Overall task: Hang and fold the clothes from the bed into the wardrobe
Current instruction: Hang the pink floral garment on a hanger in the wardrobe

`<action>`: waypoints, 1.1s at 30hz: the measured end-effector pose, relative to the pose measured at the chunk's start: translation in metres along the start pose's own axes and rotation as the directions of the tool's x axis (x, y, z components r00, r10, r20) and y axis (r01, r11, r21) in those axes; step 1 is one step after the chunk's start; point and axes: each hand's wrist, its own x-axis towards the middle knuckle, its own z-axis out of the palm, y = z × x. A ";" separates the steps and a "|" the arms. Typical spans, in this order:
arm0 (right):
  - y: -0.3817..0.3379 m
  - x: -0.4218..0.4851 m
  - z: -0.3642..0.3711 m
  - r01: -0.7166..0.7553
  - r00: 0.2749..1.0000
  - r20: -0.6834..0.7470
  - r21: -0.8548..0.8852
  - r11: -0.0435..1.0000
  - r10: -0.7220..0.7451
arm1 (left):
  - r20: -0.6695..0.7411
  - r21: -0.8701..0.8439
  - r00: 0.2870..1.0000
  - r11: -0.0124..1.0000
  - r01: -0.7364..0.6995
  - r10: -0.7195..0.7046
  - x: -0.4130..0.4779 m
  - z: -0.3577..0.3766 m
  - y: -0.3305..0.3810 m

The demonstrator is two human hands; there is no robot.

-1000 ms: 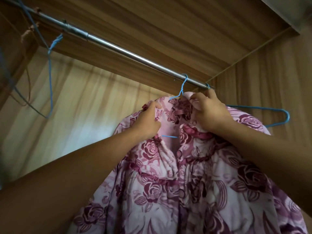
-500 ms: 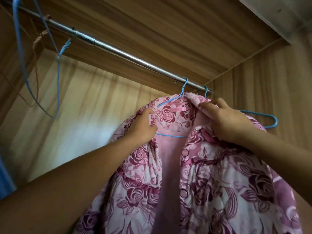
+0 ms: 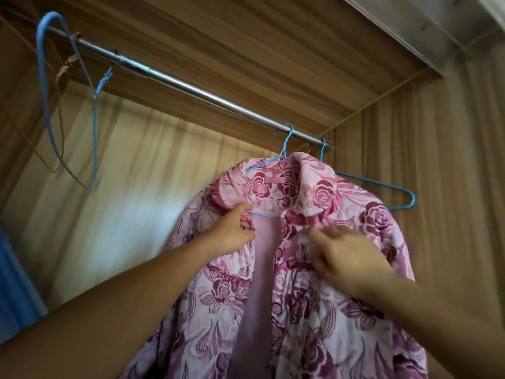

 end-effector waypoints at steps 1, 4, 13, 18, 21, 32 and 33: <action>-0.006 -0.003 0.002 0.025 0.998 0.063 0.004 1.000 -0.025 | 0.043 0.093 0.999 0.996 -0.008 0.004 -0.005 -0.001 -0.002; -0.028 -0.008 0.009 -0.022 0.969 0.245 0.214 0.977 -0.031 | 0.131 0.309 0.991 0.951 -0.019 -0.022 -0.025 -0.007 -0.010; -0.086 -0.011 0.013 -0.195 0.888 0.432 0.664 0.722 -0.157 | 0.212 0.738 0.896 0.665 0.115 -0.389 -0.121 -0.051 -0.020; -0.133 -0.028 0.028 -0.139 0.820 0.489 0.673 0.727 -0.297 | 0.126 0.868 0.792 0.453 0.204 -0.598 -0.202 -0.064 -0.024; -0.165 -0.046 0.036 -0.089 0.776 0.498 0.694 0.714 -0.386 | 0.073 0.903 0.713 0.350 0.250 -0.697 -0.251 -0.067 -0.028; -0.249 -0.170 0.056 -0.117 0.634 0.528 0.787 0.605 -0.564 | 0.101 0.835 0.618 0.404 0.373 -0.779 -0.409 -0.033 -0.072; -0.250 -0.181 0.055 -0.150 0.649 0.527 0.796 0.586 -0.549 | 0.106 0.843 0.602 0.392 0.368 -0.792 -0.419 -0.029 -0.080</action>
